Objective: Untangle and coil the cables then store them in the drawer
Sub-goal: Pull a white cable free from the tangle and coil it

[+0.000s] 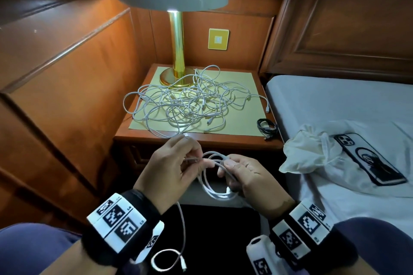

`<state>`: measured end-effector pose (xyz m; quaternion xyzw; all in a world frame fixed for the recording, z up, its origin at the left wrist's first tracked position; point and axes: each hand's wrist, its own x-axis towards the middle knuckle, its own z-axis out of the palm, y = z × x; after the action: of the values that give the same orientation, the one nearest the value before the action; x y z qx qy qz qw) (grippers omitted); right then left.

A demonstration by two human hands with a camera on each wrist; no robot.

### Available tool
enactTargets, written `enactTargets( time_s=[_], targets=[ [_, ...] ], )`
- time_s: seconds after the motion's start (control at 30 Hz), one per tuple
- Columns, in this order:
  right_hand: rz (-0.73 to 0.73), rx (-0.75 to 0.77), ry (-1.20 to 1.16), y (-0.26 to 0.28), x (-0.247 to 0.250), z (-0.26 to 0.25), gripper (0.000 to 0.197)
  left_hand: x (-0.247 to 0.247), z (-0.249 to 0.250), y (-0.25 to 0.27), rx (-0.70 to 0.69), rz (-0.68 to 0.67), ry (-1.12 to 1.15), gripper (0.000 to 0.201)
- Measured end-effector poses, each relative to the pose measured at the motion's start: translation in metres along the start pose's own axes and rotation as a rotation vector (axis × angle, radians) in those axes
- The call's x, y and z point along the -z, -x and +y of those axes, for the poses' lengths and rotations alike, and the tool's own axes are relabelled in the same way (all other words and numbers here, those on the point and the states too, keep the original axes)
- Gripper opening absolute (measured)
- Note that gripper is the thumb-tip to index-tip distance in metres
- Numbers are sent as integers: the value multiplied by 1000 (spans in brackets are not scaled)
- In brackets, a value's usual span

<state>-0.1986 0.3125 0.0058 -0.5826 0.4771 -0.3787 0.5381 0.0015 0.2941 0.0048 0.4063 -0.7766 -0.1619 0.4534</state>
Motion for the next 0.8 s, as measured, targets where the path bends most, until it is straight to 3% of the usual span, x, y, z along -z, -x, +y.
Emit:
enactTargets(
  time_s=[0.1,0.27,0.33,0.47,0.57,0.67,0.73,0.8],
  targets=[
    [-49,-42,-37,4,1,-10,34,6,-9,-3,-34,-78,-4,7],
    [-68,-41,-111,7,6,-19,33,13,-19,-4,86,-28,32,18],
    [-38,-77,-222,7,11,-23,32,13,-23,-5,148,-20,50,14],
    [164,-159,-632,6,30,-30,32,24,-45,-6,279,-19,-39,6],
    [350,-138,-679,7,47,-30,36,37,-63,-9,388,22,-89,16],
    [391,-100,-653,6,48,-26,39,32,-57,-9,297,68,-201,18],
    [394,-26,-575,3,41,-22,40,19,-47,-2,191,2,-268,10],
    [406,50,-438,2,32,-19,40,6,-37,8,166,-86,-291,22]
  ],
)
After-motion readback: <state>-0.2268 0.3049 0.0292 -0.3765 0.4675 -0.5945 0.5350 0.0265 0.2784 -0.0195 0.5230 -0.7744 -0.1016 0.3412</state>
